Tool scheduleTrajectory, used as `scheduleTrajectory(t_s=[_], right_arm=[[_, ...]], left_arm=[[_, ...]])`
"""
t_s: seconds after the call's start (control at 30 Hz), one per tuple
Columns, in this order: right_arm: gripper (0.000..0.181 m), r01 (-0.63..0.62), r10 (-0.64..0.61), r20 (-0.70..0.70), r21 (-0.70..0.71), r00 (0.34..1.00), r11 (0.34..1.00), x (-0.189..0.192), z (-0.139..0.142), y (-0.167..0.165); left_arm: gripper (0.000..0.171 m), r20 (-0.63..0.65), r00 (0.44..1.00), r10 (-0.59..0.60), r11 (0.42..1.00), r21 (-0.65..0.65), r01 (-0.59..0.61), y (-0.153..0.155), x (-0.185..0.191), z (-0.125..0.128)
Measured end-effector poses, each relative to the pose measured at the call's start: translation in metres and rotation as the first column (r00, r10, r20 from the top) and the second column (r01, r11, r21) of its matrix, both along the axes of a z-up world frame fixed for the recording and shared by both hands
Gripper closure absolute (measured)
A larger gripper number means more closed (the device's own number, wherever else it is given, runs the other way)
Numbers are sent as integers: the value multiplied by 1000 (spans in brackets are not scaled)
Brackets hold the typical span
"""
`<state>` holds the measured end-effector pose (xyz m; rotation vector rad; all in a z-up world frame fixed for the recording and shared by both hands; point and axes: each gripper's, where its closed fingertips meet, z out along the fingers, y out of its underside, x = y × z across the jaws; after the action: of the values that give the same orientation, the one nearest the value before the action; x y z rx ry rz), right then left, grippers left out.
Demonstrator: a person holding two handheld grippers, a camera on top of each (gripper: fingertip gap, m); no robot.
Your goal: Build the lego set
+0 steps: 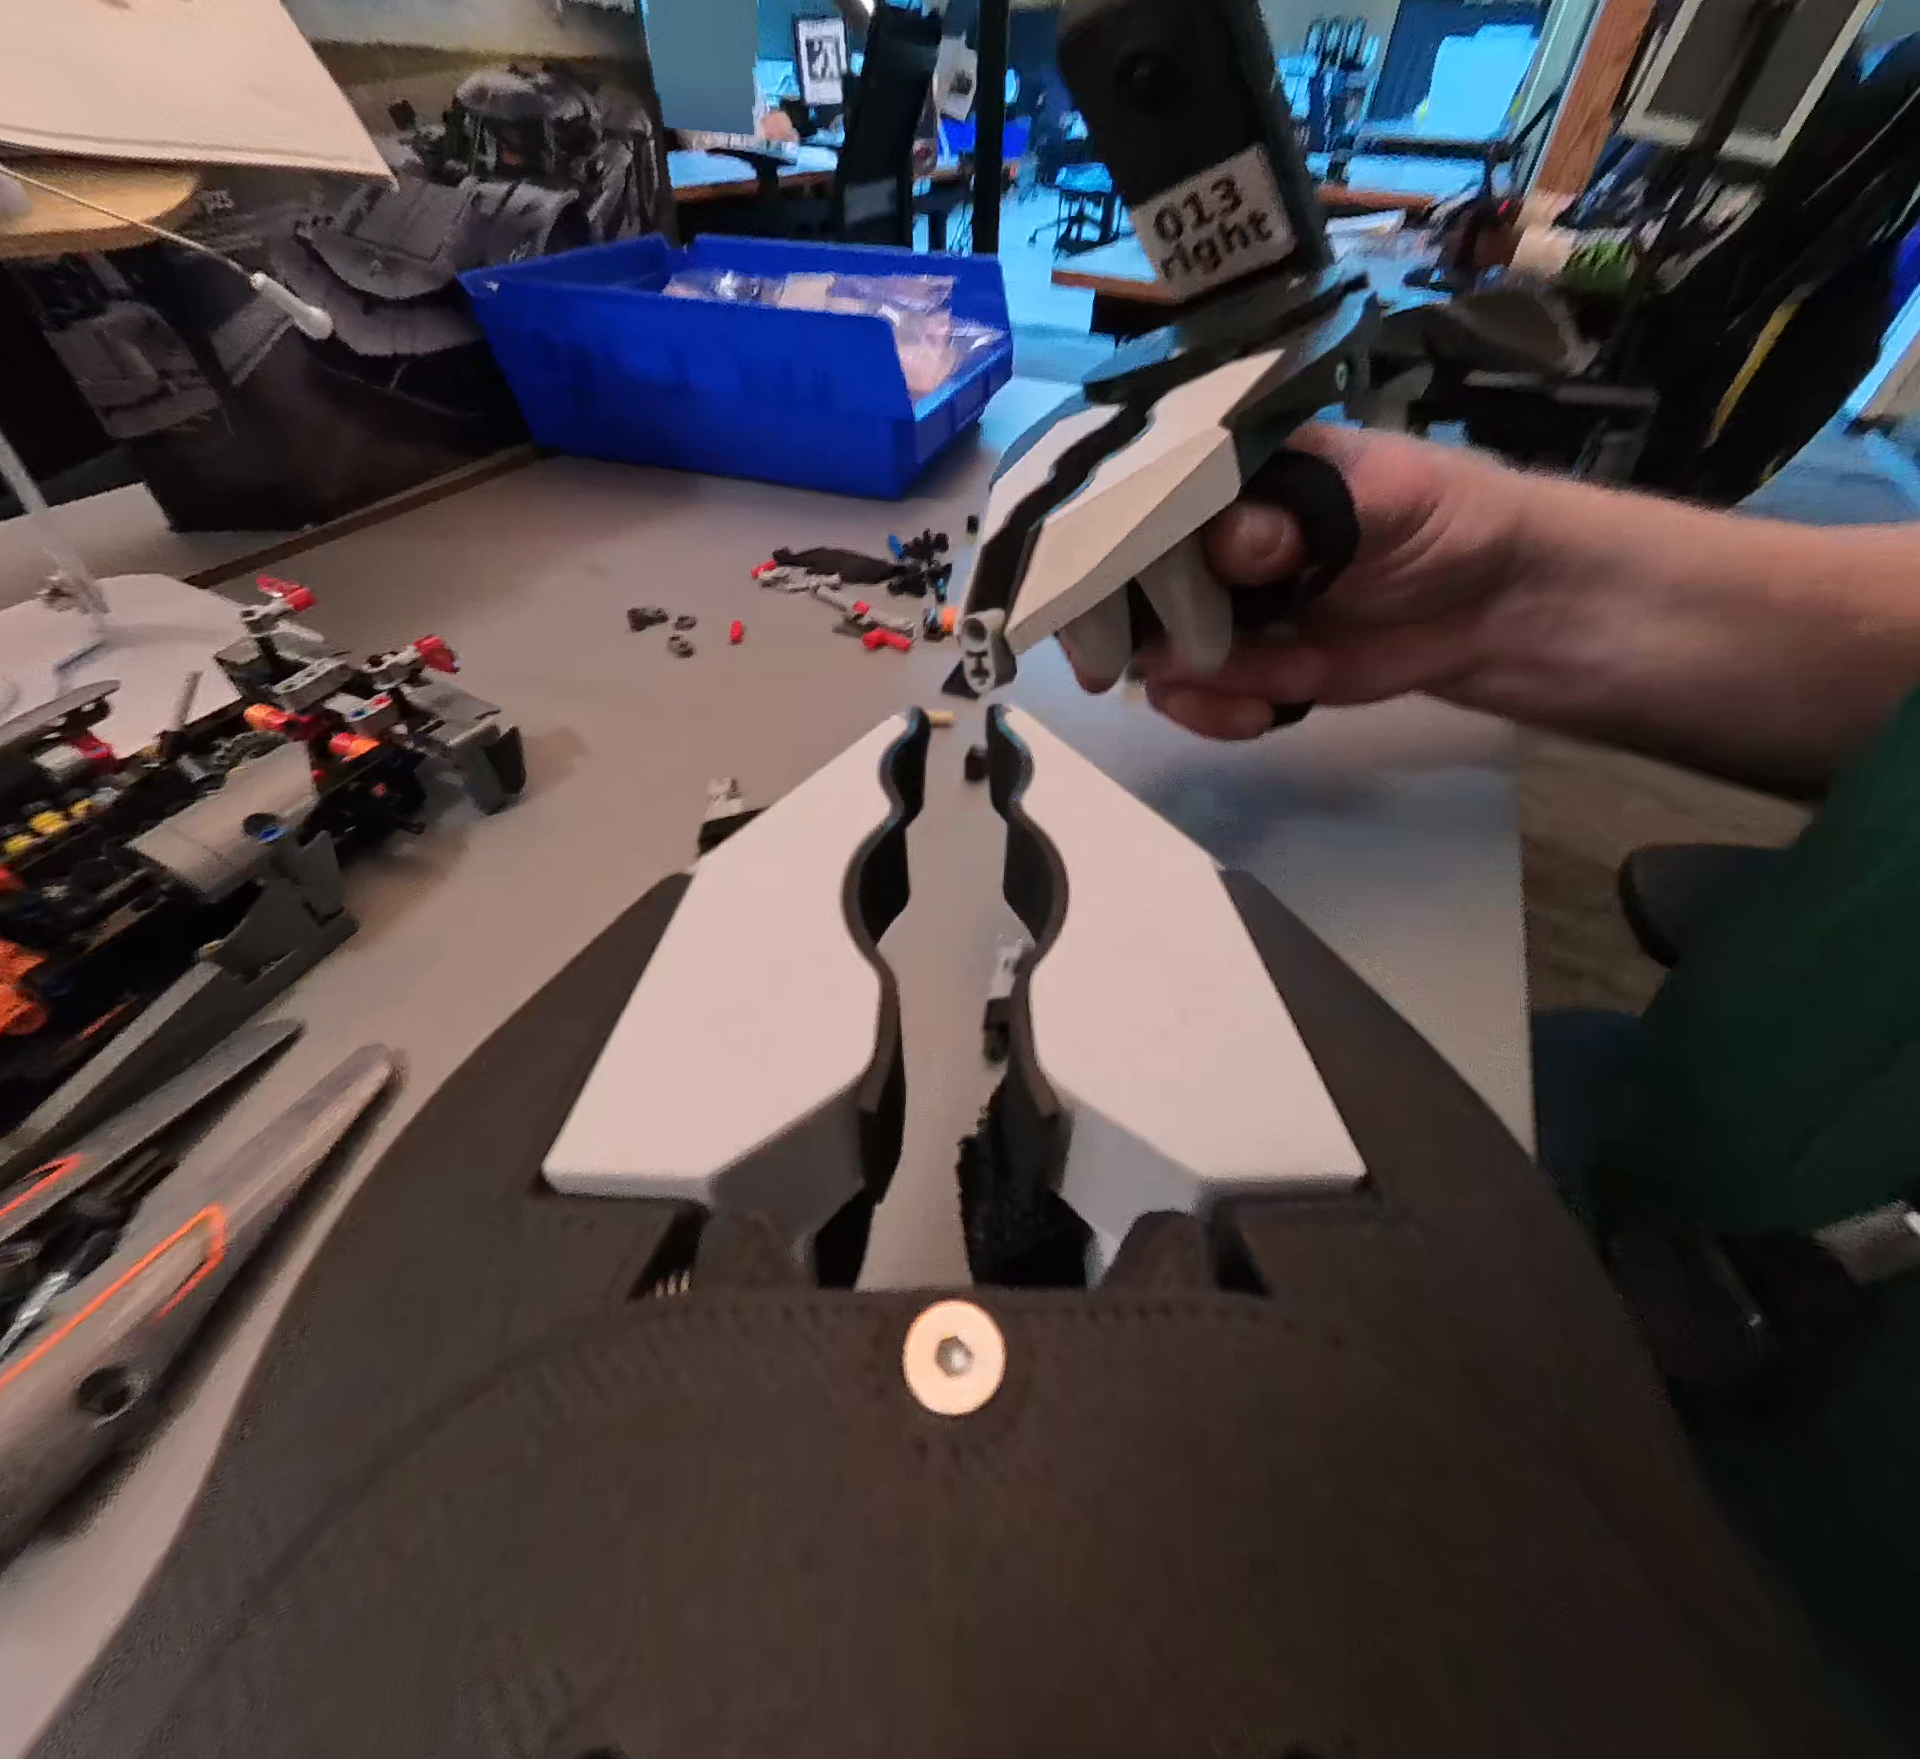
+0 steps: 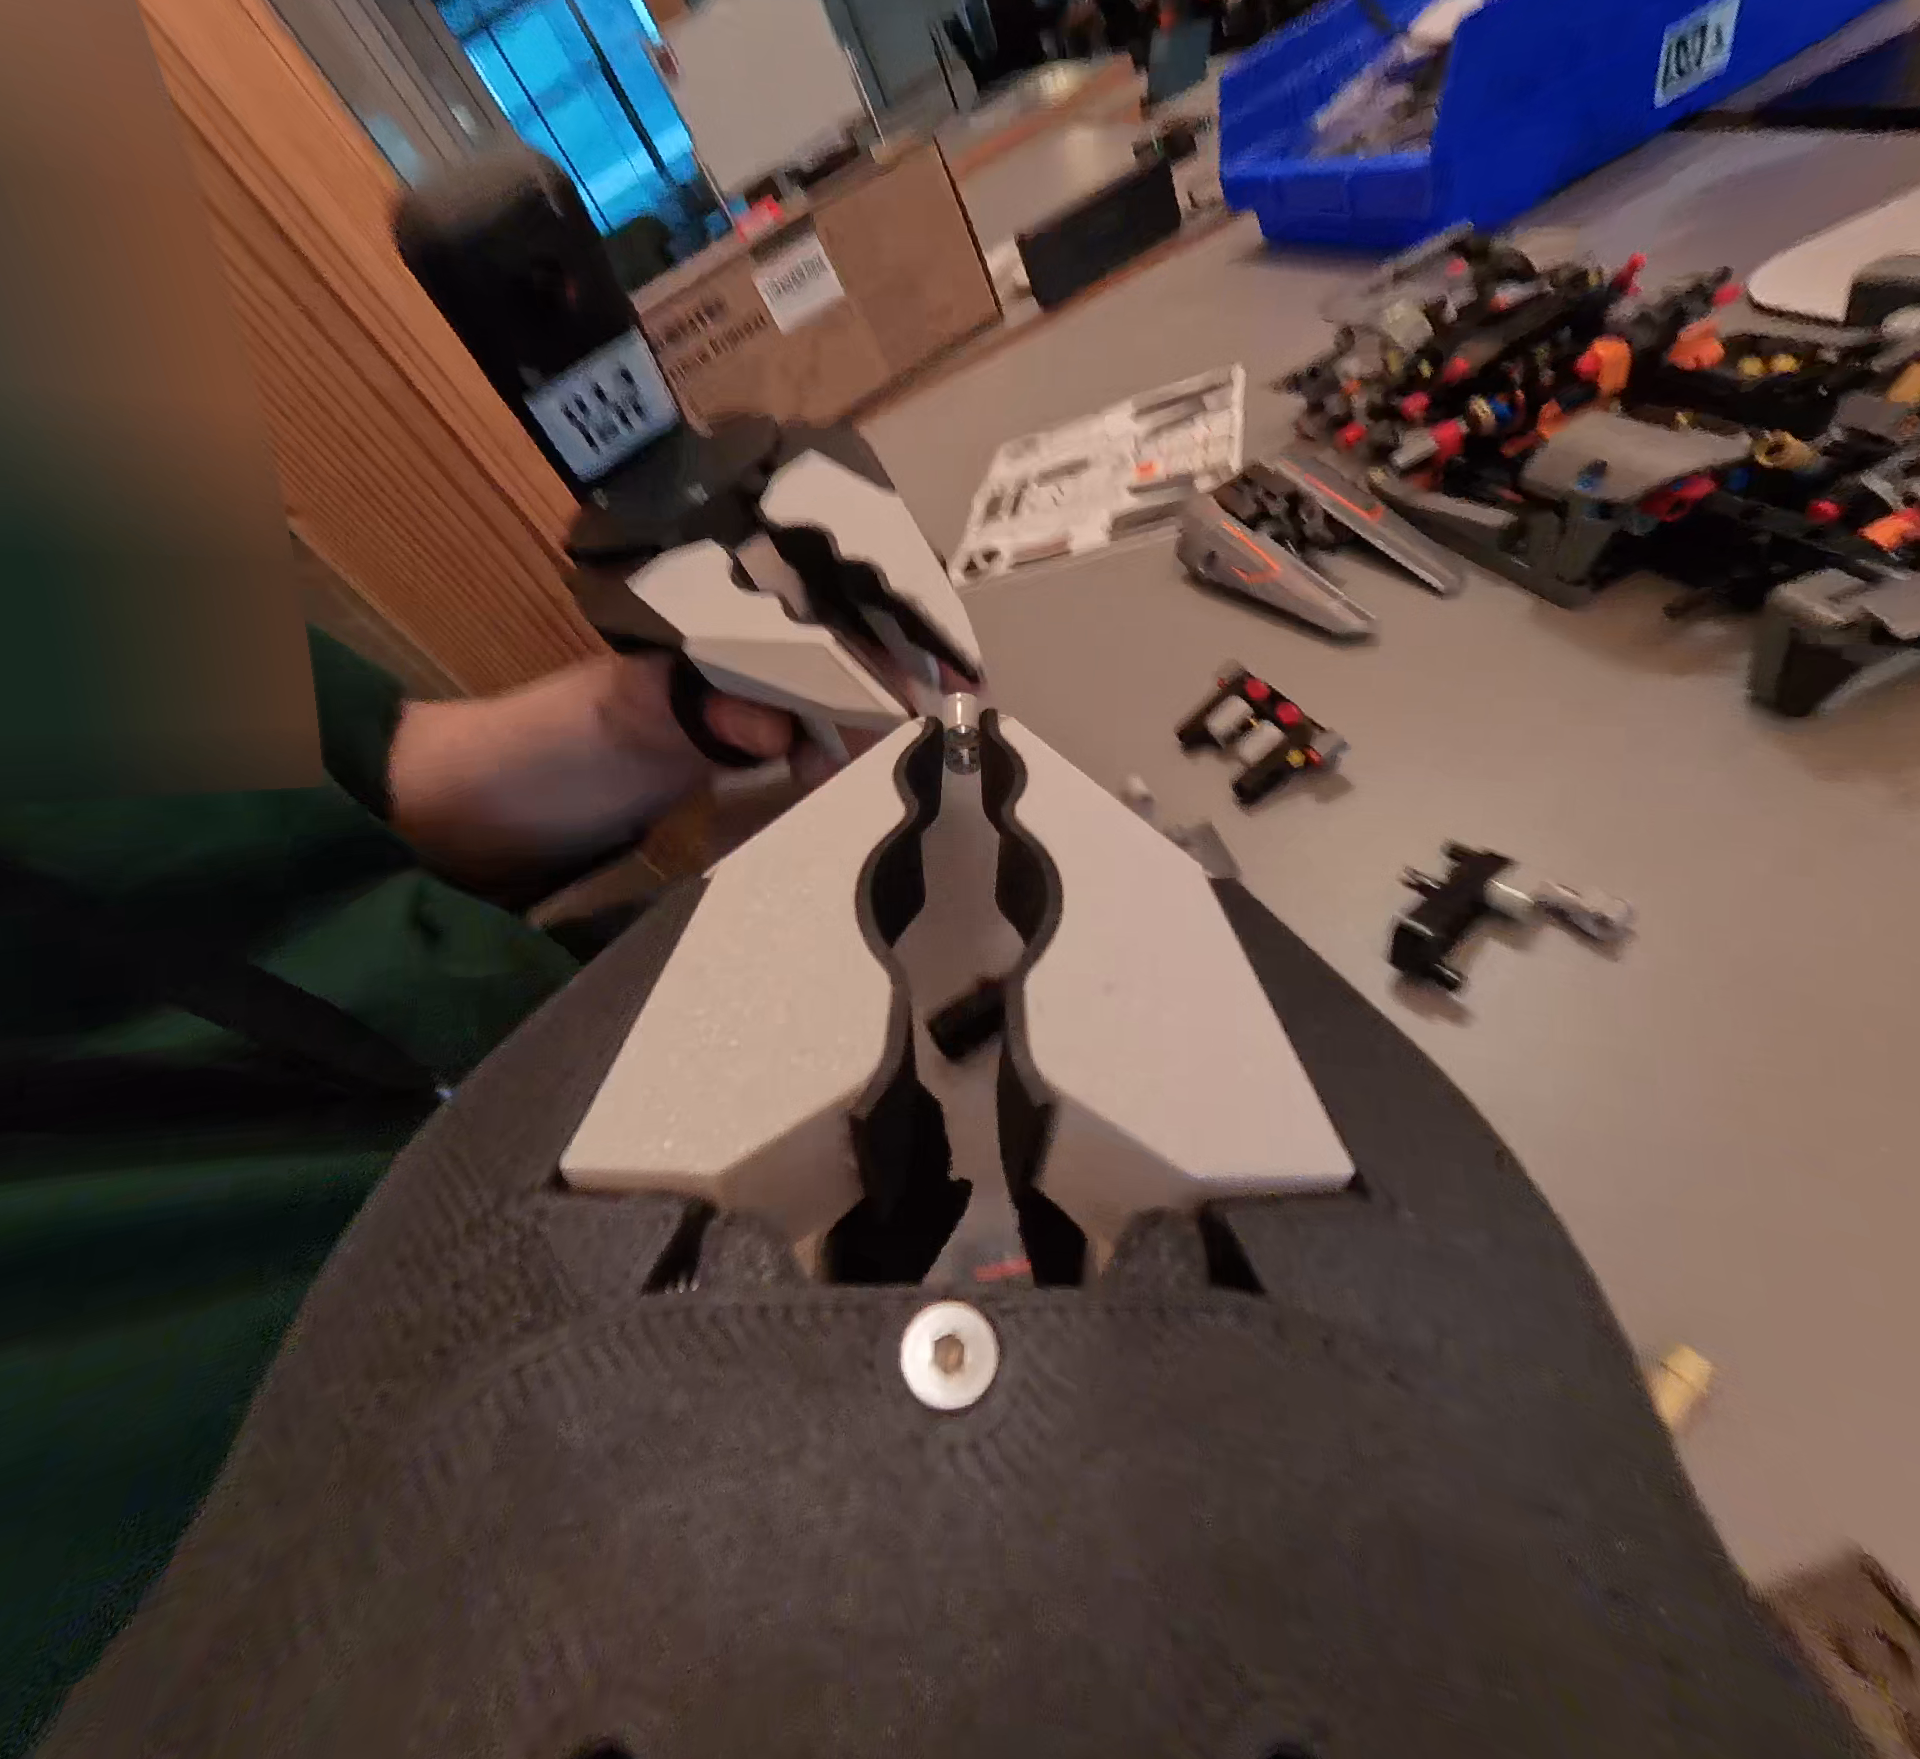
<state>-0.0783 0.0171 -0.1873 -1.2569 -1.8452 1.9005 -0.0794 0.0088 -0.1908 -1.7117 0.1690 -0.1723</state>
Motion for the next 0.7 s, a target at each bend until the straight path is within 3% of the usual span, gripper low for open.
scheduleTrajectory(t_s=[0.1, 0.27, 0.4, 0.7], right_arm=[[177, 23, -32, 53, 165, 998, 986, -9, -30, 14], [176, -28, 0, 91, 306, 996, 952, -17, -59, 14], [177, -68, 27, 134, 312, 991, 948, -20, -67, 13], [176, -131, 66, 217, 301, 974, 945, -23, -78, 11]], left_arm=[[154, -89, 996, -6, 992, -129, -6, 1, -11, -21], [158, -217, 975, -41, 954, -298, -27, 6, -27, -53], [154, -252, 964, -82, 931, -364, -16, 8, -32, -64], [149, -196, 971, -134, 894, -447, 34, 1, -39, -79]])
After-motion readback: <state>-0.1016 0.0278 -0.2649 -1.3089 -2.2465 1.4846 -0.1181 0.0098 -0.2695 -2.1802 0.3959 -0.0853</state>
